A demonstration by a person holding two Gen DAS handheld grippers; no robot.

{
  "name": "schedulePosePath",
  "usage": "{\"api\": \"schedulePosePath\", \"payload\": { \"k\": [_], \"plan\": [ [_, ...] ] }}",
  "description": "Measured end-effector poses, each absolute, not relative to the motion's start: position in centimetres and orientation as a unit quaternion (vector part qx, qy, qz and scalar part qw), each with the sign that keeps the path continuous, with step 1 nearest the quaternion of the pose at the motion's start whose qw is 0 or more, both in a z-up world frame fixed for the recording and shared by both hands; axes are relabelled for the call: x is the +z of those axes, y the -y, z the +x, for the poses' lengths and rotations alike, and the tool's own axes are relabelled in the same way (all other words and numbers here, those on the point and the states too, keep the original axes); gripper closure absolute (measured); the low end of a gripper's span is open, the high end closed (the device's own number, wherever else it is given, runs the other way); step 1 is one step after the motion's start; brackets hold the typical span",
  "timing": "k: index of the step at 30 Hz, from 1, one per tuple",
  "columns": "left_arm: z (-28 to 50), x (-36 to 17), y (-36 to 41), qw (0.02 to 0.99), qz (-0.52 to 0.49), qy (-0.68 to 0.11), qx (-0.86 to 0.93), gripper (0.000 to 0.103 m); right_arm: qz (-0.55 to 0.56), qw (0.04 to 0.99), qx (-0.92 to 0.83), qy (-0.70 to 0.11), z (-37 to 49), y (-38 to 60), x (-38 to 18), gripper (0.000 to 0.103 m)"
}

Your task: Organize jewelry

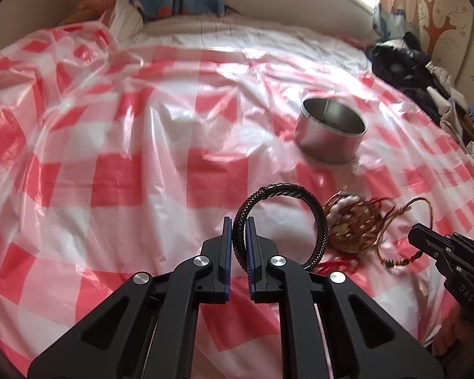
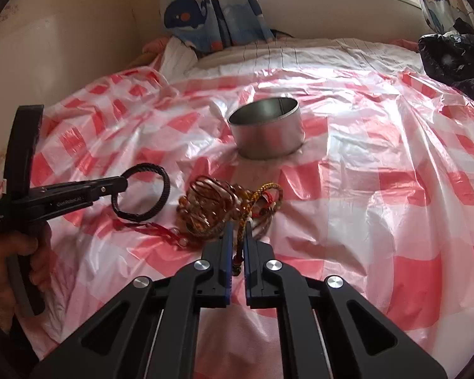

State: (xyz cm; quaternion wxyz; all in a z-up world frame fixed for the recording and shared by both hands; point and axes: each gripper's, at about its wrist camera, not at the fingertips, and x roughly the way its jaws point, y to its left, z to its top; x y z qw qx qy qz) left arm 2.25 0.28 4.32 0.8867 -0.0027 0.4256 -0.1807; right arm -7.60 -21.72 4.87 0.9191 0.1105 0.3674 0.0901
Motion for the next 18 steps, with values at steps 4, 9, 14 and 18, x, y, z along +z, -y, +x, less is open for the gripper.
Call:
{"api": "schedulePosePath", "payload": {
  "k": [4, 9, 14, 18],
  "plan": [
    [2.0, 5.4, -0.9, 0.887, -0.039, -0.412, -0.203, 0.096, 0.127, 0.932, 0.122, -0.318, -8.6, 21.8, 6.8, 0.097],
    [2.3, 4.2, -0.7, 0.882, -0.034, -0.431, -0.188, 0.096, 0.122, 0.924, 0.122, -0.341, -8.0, 21.4, 6.4, 0.097],
    [2.6, 3.4, -0.6, 0.880, -0.020, -0.442, -0.174, 0.095, 0.122, 0.920, 0.106, -0.357, -7.9, 21.6, 5.5, 0.046],
    [2.7, 3.2, -0.6, 0.878, -0.016, -0.447, -0.169, 0.095, 0.103, 0.919, 0.101, -0.367, -7.8, 20.9, 5.1, 0.038]
  ]
}}
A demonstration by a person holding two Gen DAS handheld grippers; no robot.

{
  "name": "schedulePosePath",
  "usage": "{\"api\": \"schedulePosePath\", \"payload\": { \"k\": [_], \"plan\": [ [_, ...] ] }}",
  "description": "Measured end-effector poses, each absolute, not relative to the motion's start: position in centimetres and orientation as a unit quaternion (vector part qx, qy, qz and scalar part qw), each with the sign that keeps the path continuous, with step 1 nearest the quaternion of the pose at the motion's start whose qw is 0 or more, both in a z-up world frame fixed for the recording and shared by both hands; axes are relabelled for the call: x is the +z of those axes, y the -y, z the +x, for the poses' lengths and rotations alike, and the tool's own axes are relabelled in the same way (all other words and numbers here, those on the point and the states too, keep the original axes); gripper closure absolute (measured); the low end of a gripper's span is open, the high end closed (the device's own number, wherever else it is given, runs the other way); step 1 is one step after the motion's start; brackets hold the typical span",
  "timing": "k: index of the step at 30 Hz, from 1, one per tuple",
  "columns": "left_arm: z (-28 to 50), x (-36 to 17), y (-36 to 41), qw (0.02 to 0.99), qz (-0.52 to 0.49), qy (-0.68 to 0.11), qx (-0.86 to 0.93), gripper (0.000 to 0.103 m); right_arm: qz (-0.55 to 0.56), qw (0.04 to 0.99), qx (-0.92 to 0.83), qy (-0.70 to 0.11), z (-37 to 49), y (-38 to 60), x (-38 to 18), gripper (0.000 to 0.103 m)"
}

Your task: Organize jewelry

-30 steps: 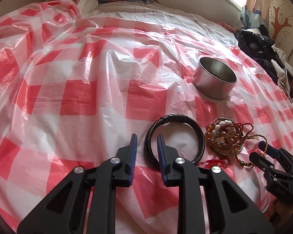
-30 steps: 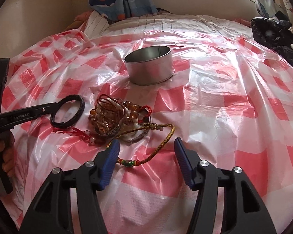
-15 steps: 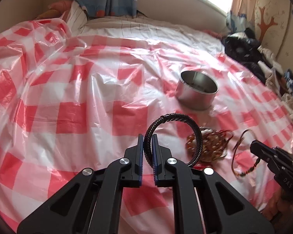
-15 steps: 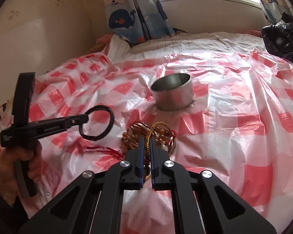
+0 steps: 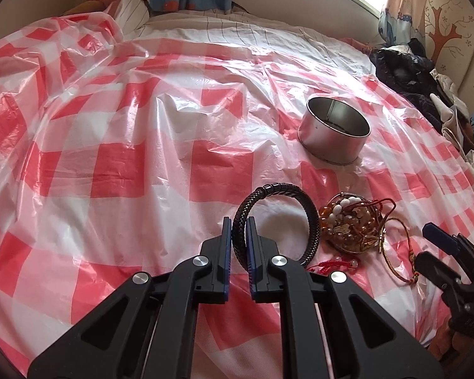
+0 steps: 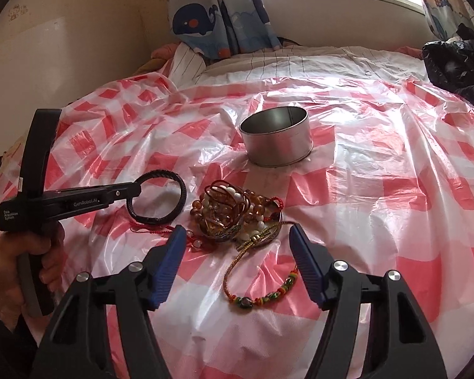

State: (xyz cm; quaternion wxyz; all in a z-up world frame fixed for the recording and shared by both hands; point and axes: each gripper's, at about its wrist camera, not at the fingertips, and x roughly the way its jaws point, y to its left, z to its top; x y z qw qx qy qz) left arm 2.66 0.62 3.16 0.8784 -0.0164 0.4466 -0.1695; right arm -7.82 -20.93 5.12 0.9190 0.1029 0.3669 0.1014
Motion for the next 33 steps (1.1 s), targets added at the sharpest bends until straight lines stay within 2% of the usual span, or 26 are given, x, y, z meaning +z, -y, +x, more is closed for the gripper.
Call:
{"api": "schedulePosePath", "payload": {
  "k": [5, 8, 11, 14, 15, 18, 24, 28, 30, 33],
  "plan": [
    [2.7, 3.0, -0.5, 0.879, -0.010, -0.448, -0.164, 0.095, 0.080, 0.912, 0.071, -0.396, -7.4, 20.6, 3.9, 0.038],
    [2.8, 2.8, -0.3, 0.879, -0.002, -0.449, -0.159, 0.095, 0.093, 0.908, 0.055, -0.406, -7.1, 21.5, 3.4, 0.033],
    [3.1, 2.5, 0.0, 0.878, 0.006, -0.454, -0.152, 0.095, 0.081, 0.894, 0.069, -0.435, -6.4, 20.7, 2.3, 0.035],
    [3.2, 2.1, 0.2, 0.874, 0.016, -0.461, -0.151, 0.095, 0.061, 0.895, 0.089, -0.433, -6.7, 19.6, 2.4, 0.073],
    [3.1, 2.1, 0.3, 0.874, 0.019, -0.462, -0.152, 0.095, 0.065, 0.895, 0.092, -0.431, -6.8, 19.6, 2.5, 0.082],
    [2.9, 2.1, 0.5, 0.873, 0.022, -0.461, -0.158, 0.095, 0.086, 0.899, 0.106, -0.417, -7.2, 20.0, 3.1, 0.087],
    [2.9, 2.0, 0.6, 0.873, 0.025, -0.461, -0.159, 0.095, 0.111, 0.904, 0.136, -0.389, -8.2, 20.1, 4.4, 0.087],
    [3.1, 1.7, 0.6, 0.870, 0.028, -0.466, -0.159, 0.095, 0.098, 0.886, 0.140, -0.430, -7.2, 19.2, 3.1, 0.086],
    [3.1, 1.6, 0.7, 0.869, 0.029, -0.467, -0.158, 0.095, 0.085, 0.884, 0.141, -0.437, -7.0, 18.6, 2.7, 0.064],
    [3.1, 1.5, 0.8, 0.869, 0.030, -0.469, -0.157, 0.095, 0.067, 0.885, 0.140, -0.439, -7.1, 18.1, 2.5, 0.061]
  ]
}}
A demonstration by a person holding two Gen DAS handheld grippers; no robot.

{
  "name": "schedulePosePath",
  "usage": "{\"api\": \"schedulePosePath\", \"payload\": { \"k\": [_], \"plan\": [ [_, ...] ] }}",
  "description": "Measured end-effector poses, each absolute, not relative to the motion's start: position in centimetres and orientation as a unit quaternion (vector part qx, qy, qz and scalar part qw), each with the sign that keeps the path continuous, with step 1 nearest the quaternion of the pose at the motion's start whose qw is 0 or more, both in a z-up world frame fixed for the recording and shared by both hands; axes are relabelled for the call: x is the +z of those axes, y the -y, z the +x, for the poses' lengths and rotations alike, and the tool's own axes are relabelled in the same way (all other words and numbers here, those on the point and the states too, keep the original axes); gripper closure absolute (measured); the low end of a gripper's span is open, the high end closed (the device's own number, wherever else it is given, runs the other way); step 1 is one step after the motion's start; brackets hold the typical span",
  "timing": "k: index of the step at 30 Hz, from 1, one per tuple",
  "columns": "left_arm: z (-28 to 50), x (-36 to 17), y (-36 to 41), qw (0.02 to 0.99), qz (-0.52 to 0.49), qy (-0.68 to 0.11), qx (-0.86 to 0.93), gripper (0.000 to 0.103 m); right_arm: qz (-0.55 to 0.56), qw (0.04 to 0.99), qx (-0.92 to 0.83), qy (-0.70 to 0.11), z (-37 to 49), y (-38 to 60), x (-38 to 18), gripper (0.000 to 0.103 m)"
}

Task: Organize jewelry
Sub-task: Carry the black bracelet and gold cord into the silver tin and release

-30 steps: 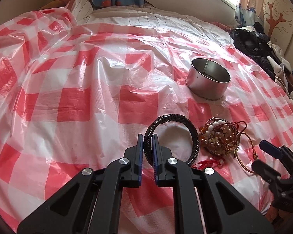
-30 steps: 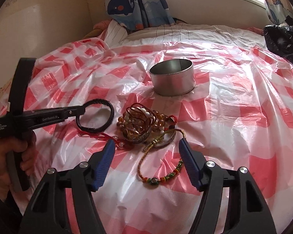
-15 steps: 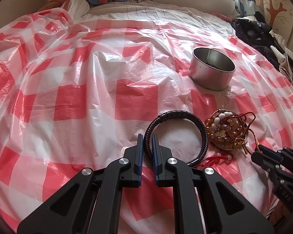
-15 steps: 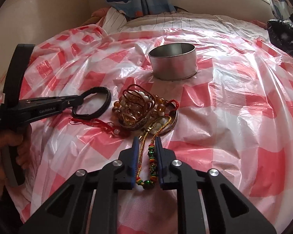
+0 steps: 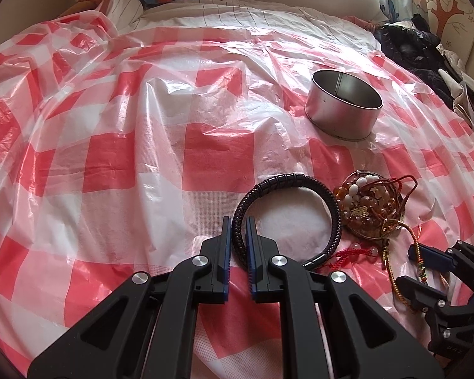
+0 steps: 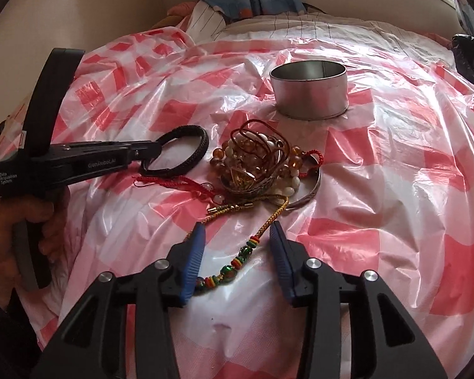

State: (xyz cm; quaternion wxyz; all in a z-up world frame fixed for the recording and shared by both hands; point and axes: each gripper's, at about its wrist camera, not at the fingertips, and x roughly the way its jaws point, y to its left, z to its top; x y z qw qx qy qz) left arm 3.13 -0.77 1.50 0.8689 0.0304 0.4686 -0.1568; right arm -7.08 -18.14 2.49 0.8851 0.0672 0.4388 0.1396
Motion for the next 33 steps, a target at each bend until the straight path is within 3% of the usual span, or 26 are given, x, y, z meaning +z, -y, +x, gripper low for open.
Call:
{"api": "schedulePosePath", "payload": {
  "k": [2, 4, 5, 6, 16, 33],
  "plan": [
    [3.1, 1.5, 0.9, 0.869, 0.035, -0.468, -0.157, 0.095, 0.064, 0.884, 0.136, -0.442, -7.0, 18.1, 2.3, 0.065],
    [2.9, 1.6, 1.1, 0.869, 0.041, -0.464, -0.165, 0.096, 0.060, 0.885, 0.132, -0.443, -7.0, 18.2, 2.2, 0.079],
    [2.7, 1.8, 1.2, 0.870, 0.041, -0.461, -0.169, 0.097, 0.062, 0.885, 0.134, -0.441, -7.1, 18.2, 2.3, 0.092],
    [2.5, 2.1, 1.3, 0.872, 0.039, -0.456, -0.173, 0.097, 0.064, 0.886, 0.137, -0.438, -7.1, 18.3, 2.4, 0.095],
    [2.0, 4.5, 0.5, 0.884, -0.011, -0.421, -0.205, 0.097, 0.082, 0.922, 0.139, -0.352, -8.8, 19.6, 6.2, 0.096],
    [6.0, 8.2, 5.8, 0.898, 0.005, -0.375, -0.230, 0.097, 0.110, 0.940, 0.120, -0.300, -4.4, 24.7, 11.0, 0.096]
  ]
}}
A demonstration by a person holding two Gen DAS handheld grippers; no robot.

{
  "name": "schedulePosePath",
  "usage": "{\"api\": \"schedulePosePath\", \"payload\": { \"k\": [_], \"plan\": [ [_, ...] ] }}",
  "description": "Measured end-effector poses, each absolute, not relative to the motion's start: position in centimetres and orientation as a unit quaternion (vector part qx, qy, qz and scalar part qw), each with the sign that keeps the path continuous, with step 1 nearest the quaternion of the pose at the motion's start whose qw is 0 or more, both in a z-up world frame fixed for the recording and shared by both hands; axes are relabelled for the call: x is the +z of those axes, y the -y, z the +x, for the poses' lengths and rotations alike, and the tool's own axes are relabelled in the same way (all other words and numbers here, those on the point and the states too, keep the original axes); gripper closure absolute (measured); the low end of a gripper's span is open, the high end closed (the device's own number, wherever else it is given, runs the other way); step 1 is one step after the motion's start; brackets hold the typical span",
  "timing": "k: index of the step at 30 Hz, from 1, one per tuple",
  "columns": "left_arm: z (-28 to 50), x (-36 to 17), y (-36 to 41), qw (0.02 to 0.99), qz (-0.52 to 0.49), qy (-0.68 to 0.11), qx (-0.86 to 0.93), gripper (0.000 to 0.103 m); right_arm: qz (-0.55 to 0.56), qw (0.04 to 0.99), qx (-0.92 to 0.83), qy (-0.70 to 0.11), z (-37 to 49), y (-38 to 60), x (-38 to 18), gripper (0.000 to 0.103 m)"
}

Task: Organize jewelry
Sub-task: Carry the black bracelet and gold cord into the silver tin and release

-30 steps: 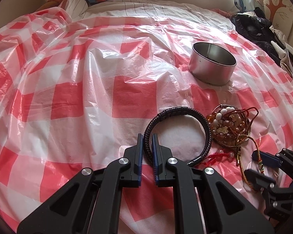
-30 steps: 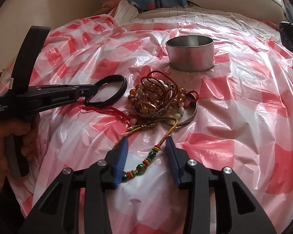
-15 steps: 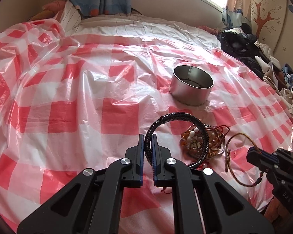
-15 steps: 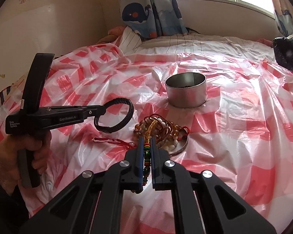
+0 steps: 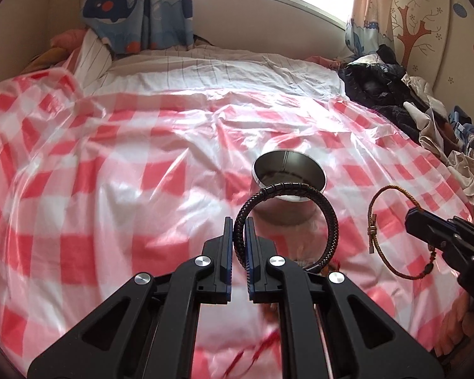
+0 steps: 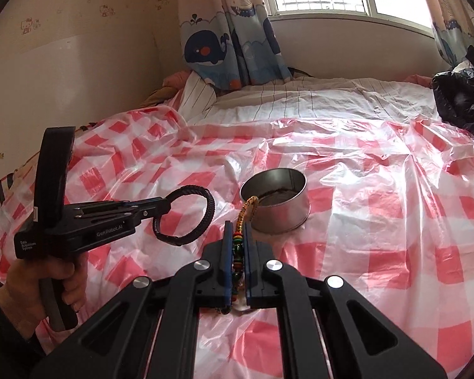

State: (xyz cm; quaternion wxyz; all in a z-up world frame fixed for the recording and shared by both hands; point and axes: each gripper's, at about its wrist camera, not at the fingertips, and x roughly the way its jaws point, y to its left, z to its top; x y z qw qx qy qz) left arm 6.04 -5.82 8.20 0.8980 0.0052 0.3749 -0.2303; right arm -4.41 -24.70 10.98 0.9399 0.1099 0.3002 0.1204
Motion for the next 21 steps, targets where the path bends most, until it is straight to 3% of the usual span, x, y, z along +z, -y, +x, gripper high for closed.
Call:
{"api": "schedulePosePath", "payload": {
  "k": [7, 11, 18, 19, 21],
  "plan": [
    [11.6, 8.0, 11.3, 0.892, 0.005, -0.382, -0.241, 0.097, 0.126, 0.942, 0.121, -0.286, -0.5, 26.6, 12.0, 0.096],
    [15.0, 5.4, 14.7, 0.868, 0.036, -0.426, -0.253, 0.096, 0.126, 0.941, 0.128, -0.288, 2.7, 27.2, 11.8, 0.096],
    [14.9, 5.9, 11.2, 0.878, 0.045, -0.415, -0.234, 0.092, 0.180, 0.914, 0.154, -0.328, 8.8, 27.3, 8.6, 0.096],
    [14.7, 6.1, 10.5, 0.879, 0.048, -0.414, -0.231, 0.090, 0.167, 0.913, 0.133, -0.349, 9.6, 27.0, 7.9, 0.095],
    [13.5, 6.5, 8.8, 0.883, 0.054, -0.410, -0.223, 0.085, 0.138, 0.914, 0.086, -0.371, 10.0, 26.9, 6.6, 0.074]
  ]
}}
